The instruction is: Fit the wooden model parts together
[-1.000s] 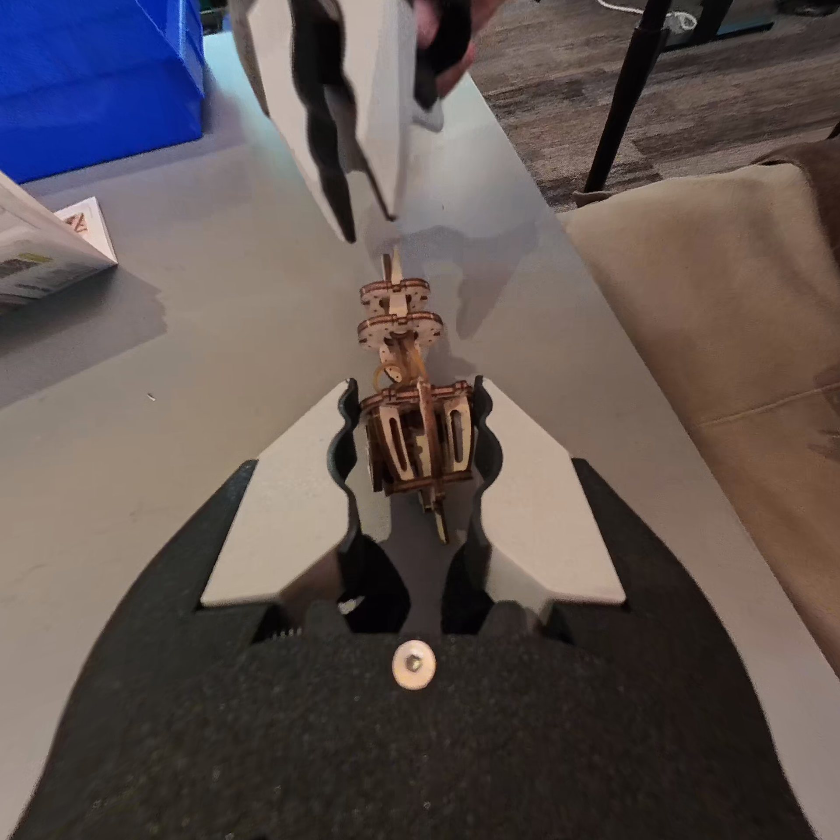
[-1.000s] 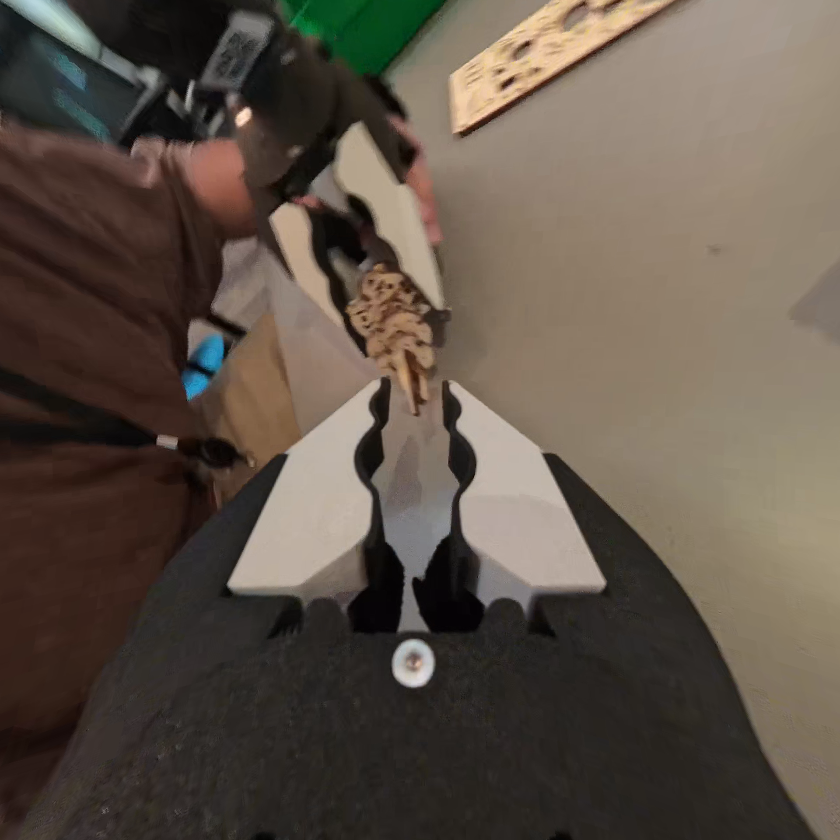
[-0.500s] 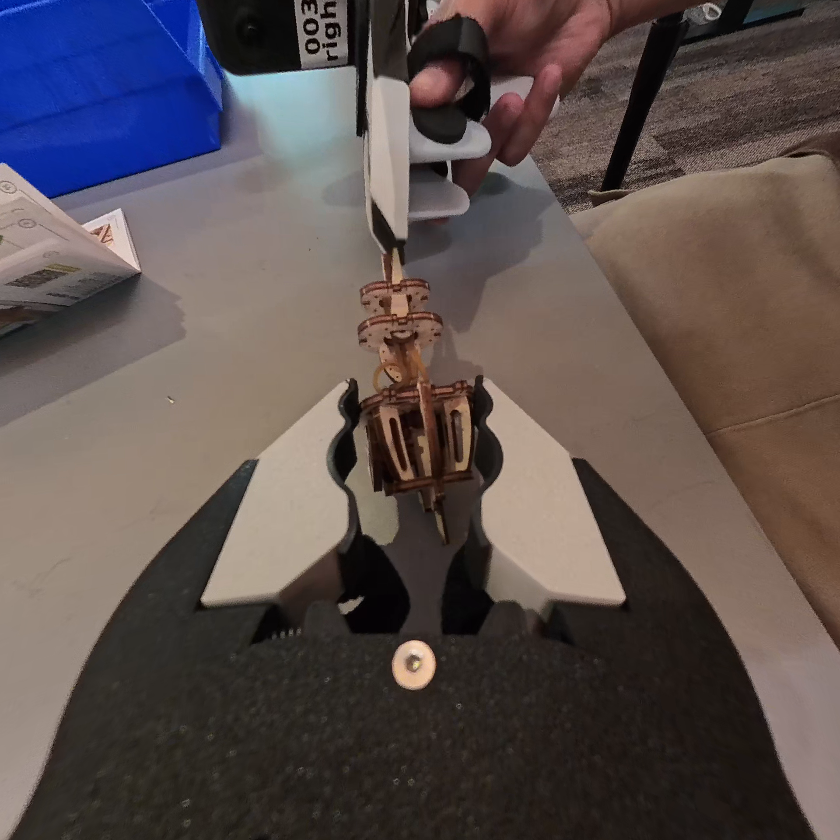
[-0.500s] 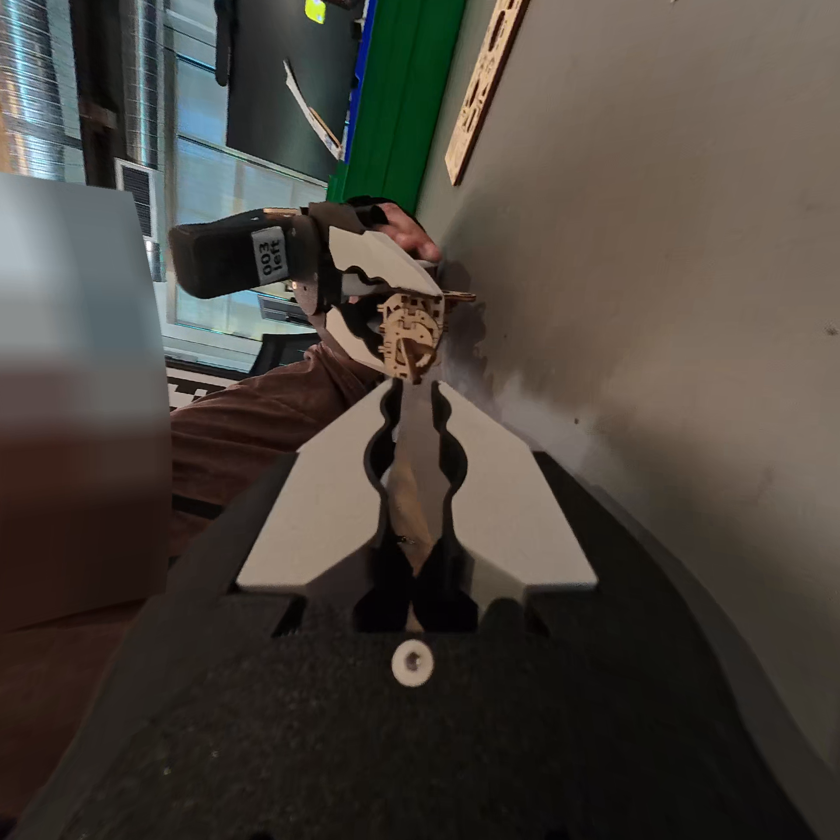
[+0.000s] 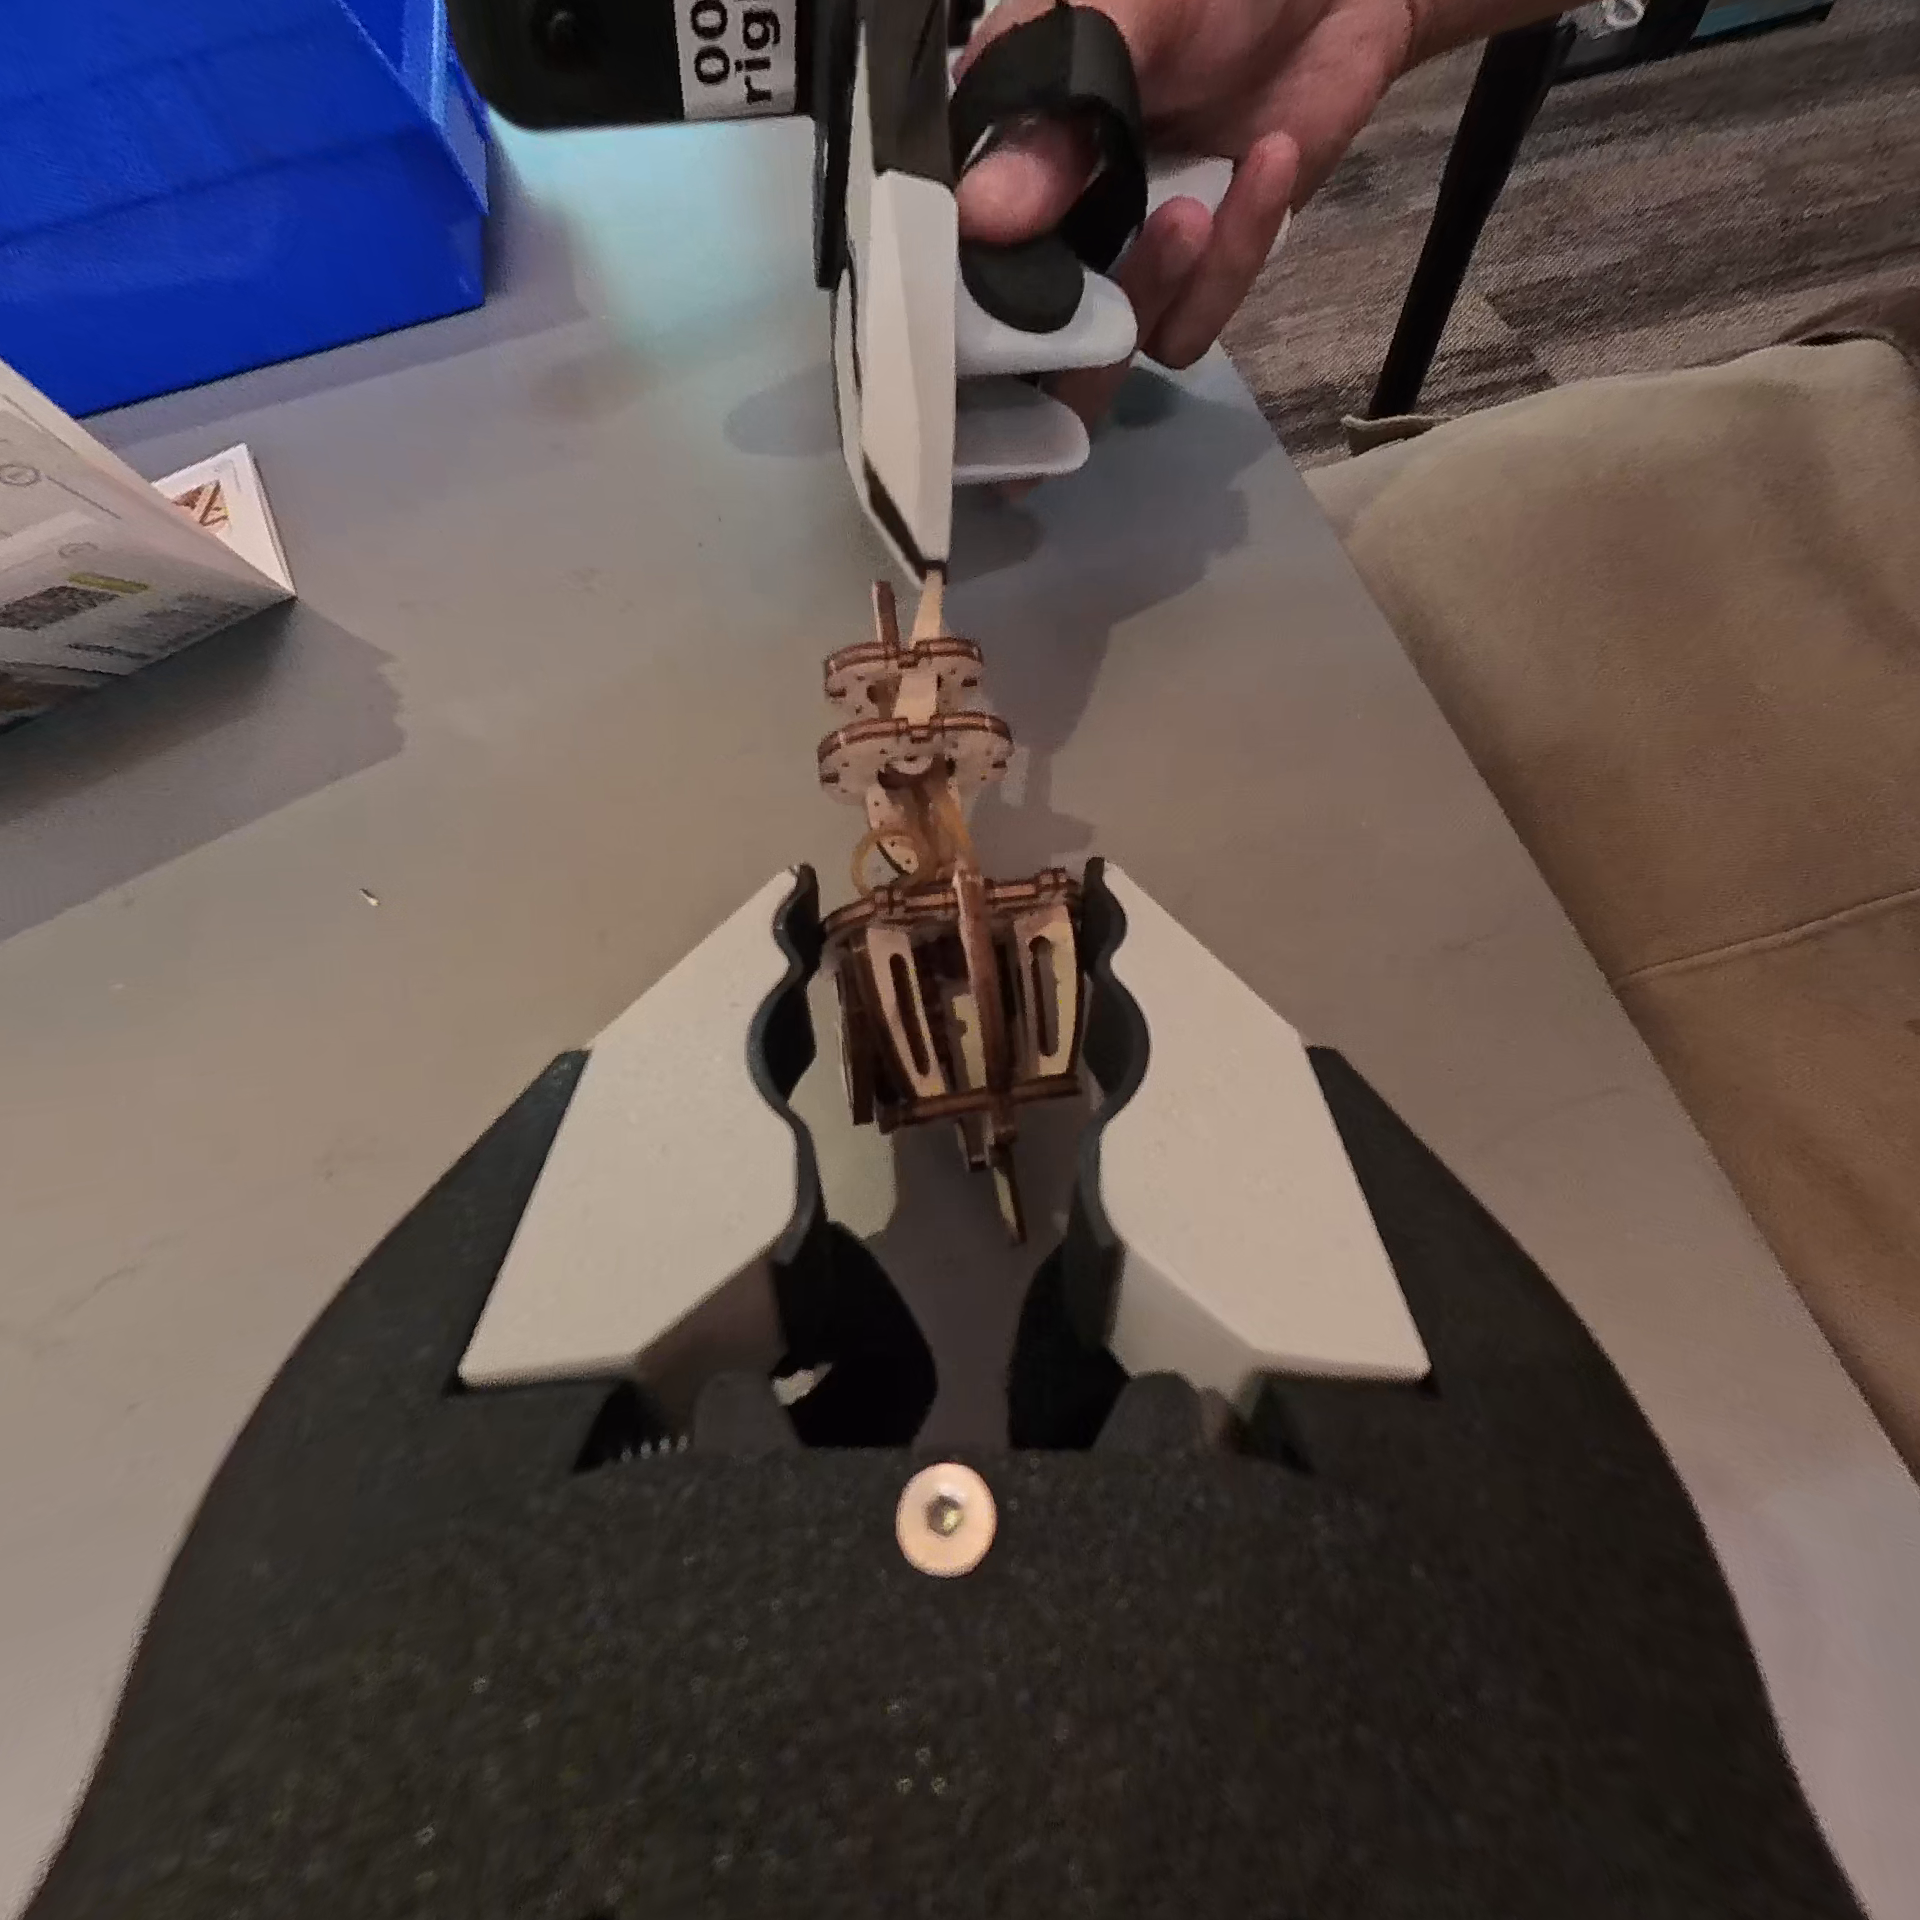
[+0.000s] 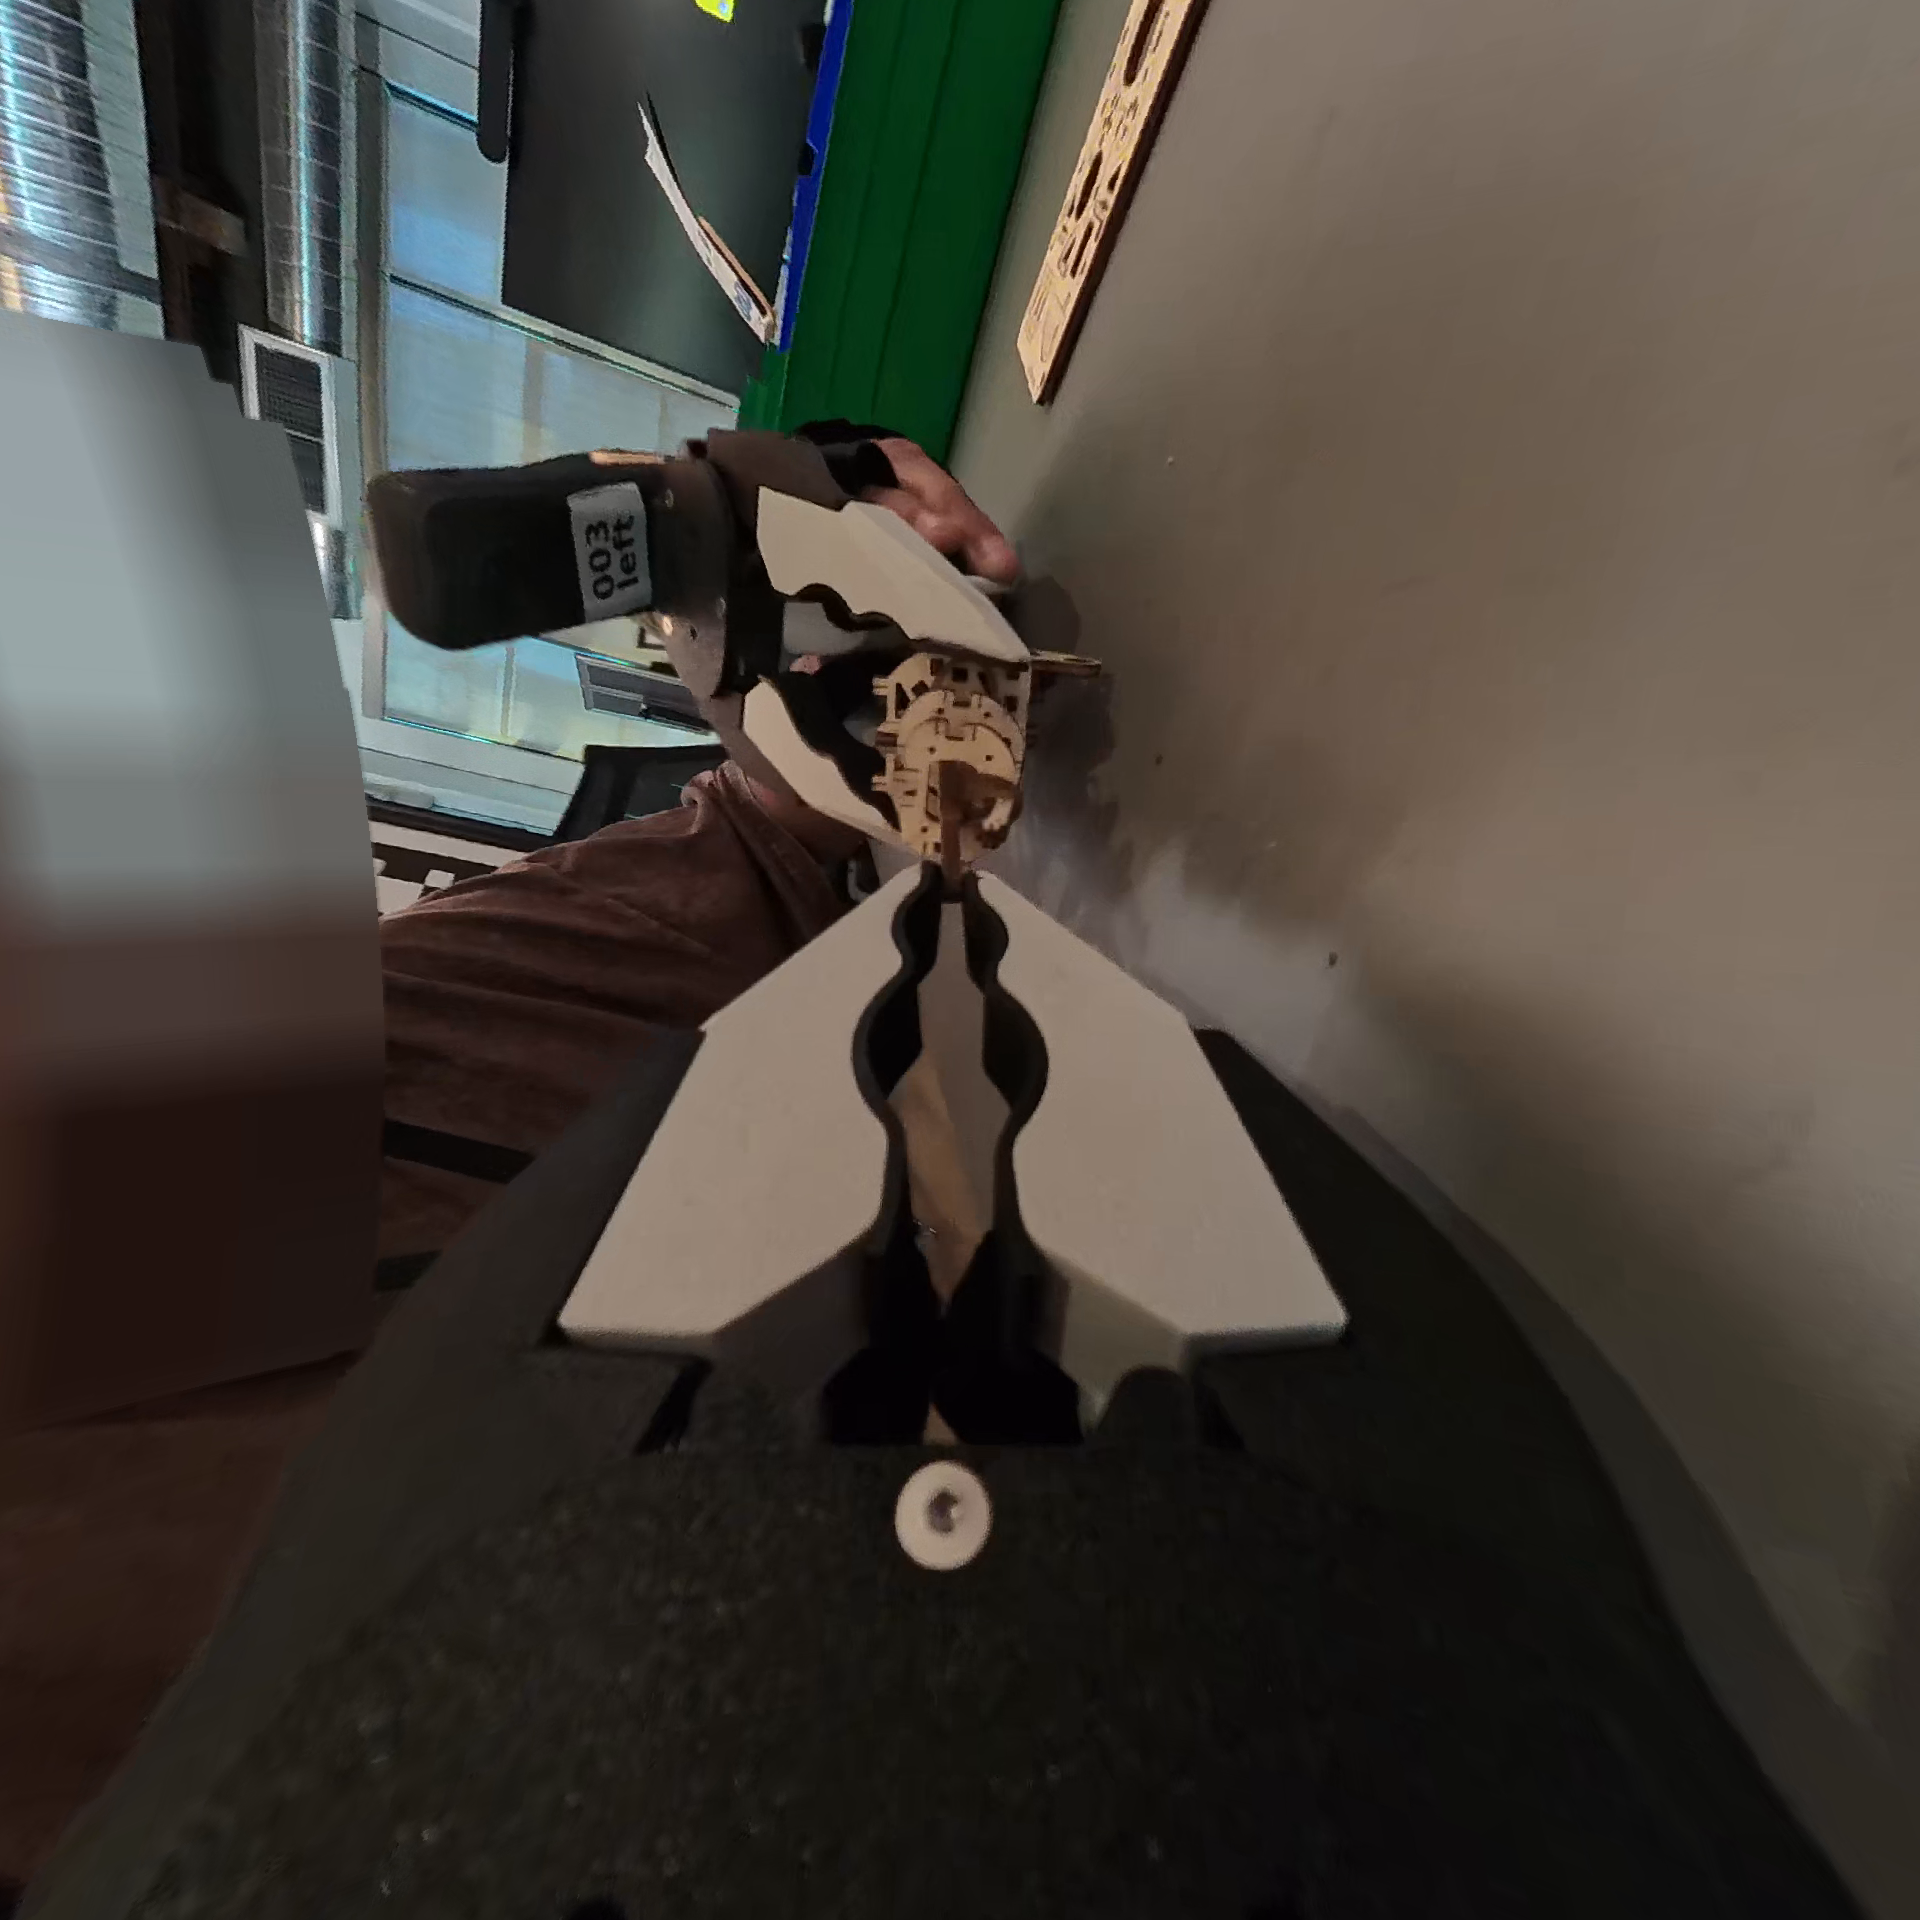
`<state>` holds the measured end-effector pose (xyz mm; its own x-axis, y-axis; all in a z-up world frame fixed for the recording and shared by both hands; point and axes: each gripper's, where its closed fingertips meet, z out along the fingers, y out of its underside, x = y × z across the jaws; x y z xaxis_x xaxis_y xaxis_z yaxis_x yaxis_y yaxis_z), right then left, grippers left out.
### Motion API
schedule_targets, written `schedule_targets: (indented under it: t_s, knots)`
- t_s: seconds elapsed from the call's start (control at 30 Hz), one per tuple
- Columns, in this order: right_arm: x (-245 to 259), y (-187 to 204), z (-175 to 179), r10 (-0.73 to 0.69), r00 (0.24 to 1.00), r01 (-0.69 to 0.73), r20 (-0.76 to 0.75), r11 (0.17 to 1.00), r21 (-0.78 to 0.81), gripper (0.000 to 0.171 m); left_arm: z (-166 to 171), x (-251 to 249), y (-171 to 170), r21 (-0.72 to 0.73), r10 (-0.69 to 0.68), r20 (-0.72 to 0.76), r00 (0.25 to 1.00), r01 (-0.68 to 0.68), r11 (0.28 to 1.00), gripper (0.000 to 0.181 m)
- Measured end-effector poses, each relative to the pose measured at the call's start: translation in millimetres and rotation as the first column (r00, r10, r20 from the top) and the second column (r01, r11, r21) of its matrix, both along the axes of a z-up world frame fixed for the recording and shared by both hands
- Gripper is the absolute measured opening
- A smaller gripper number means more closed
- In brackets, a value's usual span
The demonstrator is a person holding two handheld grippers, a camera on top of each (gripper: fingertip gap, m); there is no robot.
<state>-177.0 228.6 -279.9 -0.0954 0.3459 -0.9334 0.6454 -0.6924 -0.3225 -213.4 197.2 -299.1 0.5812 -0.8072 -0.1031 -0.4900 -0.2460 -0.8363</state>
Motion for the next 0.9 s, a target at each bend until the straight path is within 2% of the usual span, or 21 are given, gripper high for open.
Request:
schedule_targets:
  t_s: [0.07,0.17,0.27,0.33,0.53,0.7,0.8,0.9]
  knots:
    - [0,1,3,-0.003,1.0,0.004,-0.019,0.997,0.078,0.003,0,1,-1,-0.017,-0.007,0.017,1.0,0.007,1.0,0.048]
    - [-1,0,9,0.051,0.997,-0.033,-0.049,0.949,0.313,0.003,2,2,-3,-0.043,-0.017,0.045,0.999,0.019,0.999,0.048]
    - [-2,-3,11,0.158,0.985,-0.087,-0.066,0.797,0.598,0.003,4,4,-5,-0.07,-0.026,0.079,0.997,0.031,0.997,0.048]
    - [-5,-5,16,0.208,0.975,-0.094,-0.083,0.716,0.691,0.003,5,5,-7,-0.092,-0.034,0.107,0.994,0.044,0.995,0.048]
    - [-12,-11,17,0.293,0.949,-0.093,-0.116,0.613,0.785,0.003,14,9,-10,-0.128,-0.045,0.197,0.979,0.071,0.989,0.048]
    - [-13,-12,20,0.273,0.951,-0.077,-0.144,0.663,0.745,0.003,12,8,-10,-0.125,-0.046,0.179,0.983,0.069,0.99,0.048]
    - [-10,-14,15,0.305,0.941,-0.083,-0.149,0.631,0.771,0.002,15,9,-11,-0.135,-0.052,0.206,0.977,0.081,0.988,0.048]
    - [-11,-14,15,0.289,0.945,-0.075,-0.154,0.65,0.756,0.004,14,9,-11,-0.133,-0.052,0.197,0.979,0.08,0.988,0.048]
